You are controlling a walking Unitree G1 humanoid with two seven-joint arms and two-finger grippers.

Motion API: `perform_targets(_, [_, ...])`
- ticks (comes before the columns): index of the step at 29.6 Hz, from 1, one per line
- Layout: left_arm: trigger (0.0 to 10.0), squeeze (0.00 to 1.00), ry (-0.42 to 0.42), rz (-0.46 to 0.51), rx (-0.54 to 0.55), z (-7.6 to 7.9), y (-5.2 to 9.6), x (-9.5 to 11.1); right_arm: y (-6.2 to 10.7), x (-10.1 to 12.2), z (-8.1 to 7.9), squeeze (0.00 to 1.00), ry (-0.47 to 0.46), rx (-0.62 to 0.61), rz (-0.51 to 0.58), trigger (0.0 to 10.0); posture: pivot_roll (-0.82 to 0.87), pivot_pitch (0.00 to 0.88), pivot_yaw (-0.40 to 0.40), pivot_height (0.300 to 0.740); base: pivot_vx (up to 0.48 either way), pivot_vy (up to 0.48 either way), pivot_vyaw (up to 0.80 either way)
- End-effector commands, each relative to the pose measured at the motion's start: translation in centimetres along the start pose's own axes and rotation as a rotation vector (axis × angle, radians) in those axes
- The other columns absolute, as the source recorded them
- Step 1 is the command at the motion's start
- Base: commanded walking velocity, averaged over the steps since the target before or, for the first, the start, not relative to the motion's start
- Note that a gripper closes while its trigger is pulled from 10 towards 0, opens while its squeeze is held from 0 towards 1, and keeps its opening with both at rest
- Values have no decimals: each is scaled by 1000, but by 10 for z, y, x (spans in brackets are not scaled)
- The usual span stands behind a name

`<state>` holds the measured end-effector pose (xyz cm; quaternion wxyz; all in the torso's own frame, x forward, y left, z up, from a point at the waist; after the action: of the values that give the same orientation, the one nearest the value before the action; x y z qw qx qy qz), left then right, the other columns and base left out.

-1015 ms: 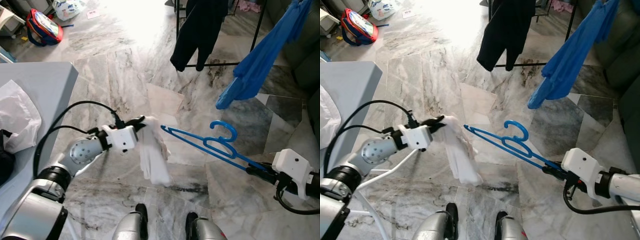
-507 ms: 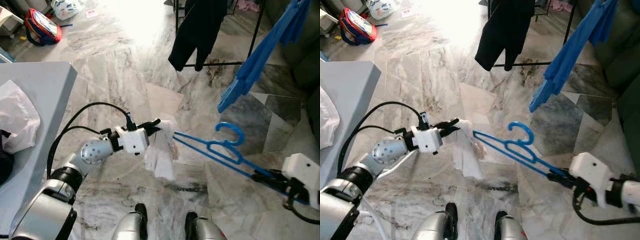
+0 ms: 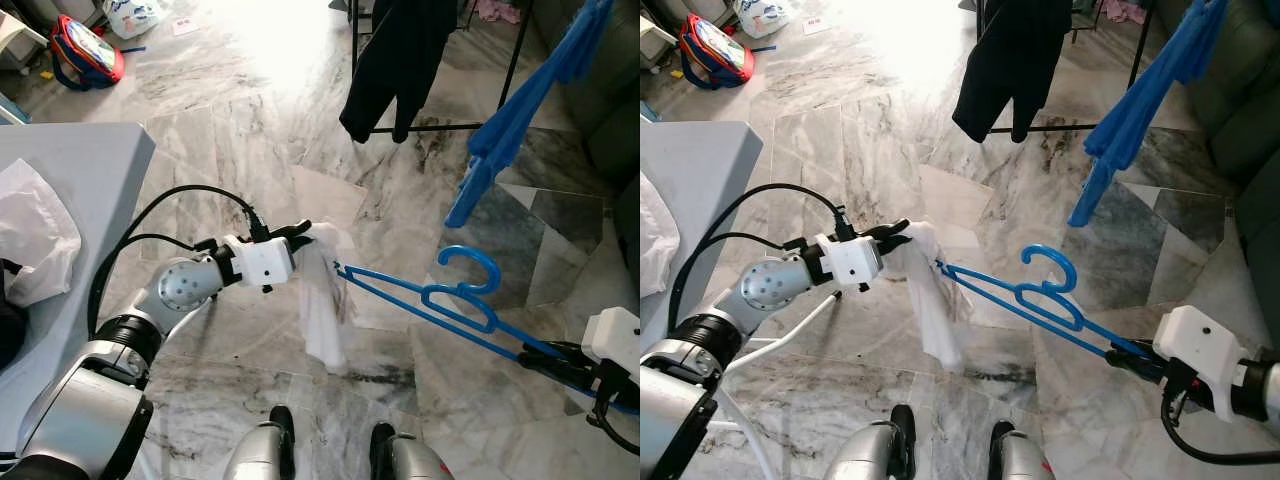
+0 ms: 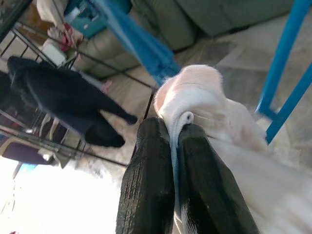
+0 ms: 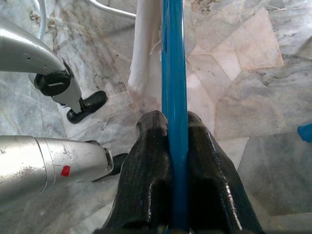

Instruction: Hang hanger

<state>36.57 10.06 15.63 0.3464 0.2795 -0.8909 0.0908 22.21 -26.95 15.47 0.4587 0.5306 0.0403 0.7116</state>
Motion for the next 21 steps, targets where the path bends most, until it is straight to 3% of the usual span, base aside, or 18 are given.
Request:
perform_targets(1, [10000,0,-20,28,-27,2,1,4,1,3,-2,0,7,17,10,10000,-41,309,98,740,0,0,0])
perform_targets(12, [10000,0,-19,79,-82,11,6,8,-1,1,5,0,22,18,6,10000,-26,307,99,740,0,0,0])
perform_targets(21, [10000,0,-18,154,-131,22,3,19,-9,5,-2,0,-4,86,50,10000,-22,308,100,740,0,0,0])
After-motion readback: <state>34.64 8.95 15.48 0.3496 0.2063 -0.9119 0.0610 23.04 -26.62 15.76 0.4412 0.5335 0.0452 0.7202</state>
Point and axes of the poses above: a point about 5 cm out from each wrist's last joint towards the gripper, its own y axis pointing back from the gripper into the wrist, its own x axis along the axis of the wrist's last joint, z = x × y, the point moved 3 cm from there along -y, pointing out of the wrist towards the gripper, and after that the axes turned 9 degrees about y, right-handed, at the moved point
